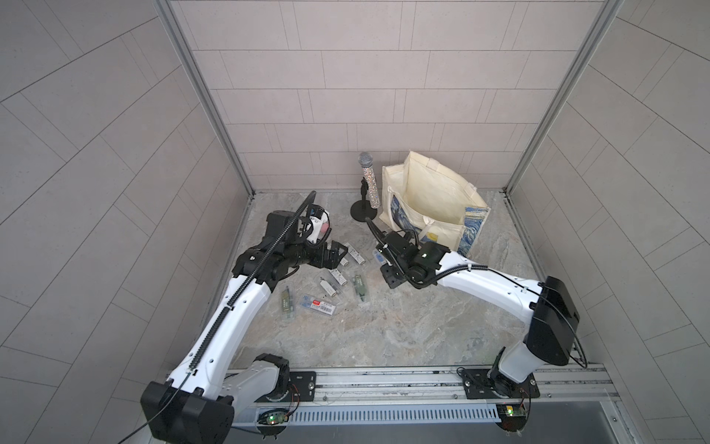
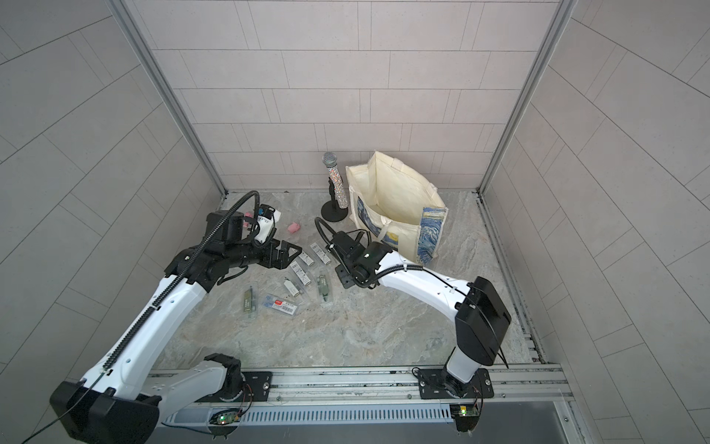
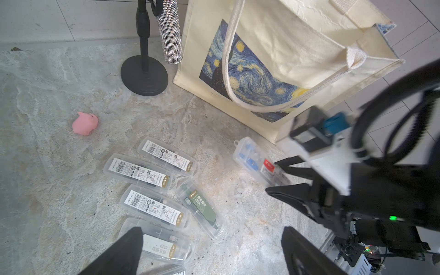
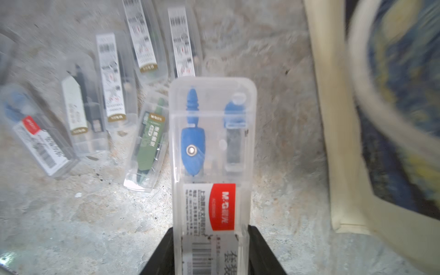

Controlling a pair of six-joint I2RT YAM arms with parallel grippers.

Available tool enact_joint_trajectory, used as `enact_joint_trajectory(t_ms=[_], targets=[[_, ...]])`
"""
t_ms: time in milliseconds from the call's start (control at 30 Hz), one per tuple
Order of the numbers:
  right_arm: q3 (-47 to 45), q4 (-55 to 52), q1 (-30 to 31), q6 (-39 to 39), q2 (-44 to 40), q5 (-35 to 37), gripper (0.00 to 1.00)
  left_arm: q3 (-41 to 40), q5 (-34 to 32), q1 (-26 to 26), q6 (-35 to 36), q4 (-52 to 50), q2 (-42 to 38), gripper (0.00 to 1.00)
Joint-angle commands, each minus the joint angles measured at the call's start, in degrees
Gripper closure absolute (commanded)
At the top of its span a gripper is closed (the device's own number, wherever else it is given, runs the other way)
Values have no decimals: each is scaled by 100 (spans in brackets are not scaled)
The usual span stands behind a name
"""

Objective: Put the compass set into the canvas bag
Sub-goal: Pick up the compass set at the center of the board, then place the compass set in the canvas bag.

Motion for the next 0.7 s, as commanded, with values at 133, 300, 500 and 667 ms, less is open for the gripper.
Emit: enact_joint_trajectory(t_ms=[133, 300, 500, 667], targets=[[1122, -765, -265, -711, -880, 409, 100, -20, 11, 29, -1, -1, -71, 3], [2064, -1105, -1159, -1126, -511, 229, 100, -21, 54, 34, -19, 42, -48, 3], [3182, -1265, -2262, -1329, 333, -184, 100, -40, -4, 33, 44, -33, -45, 3], [4599, -1918, -2764, -1679, 1497, -284, 100, -61, -37, 29, 71, -16, -15, 3]])
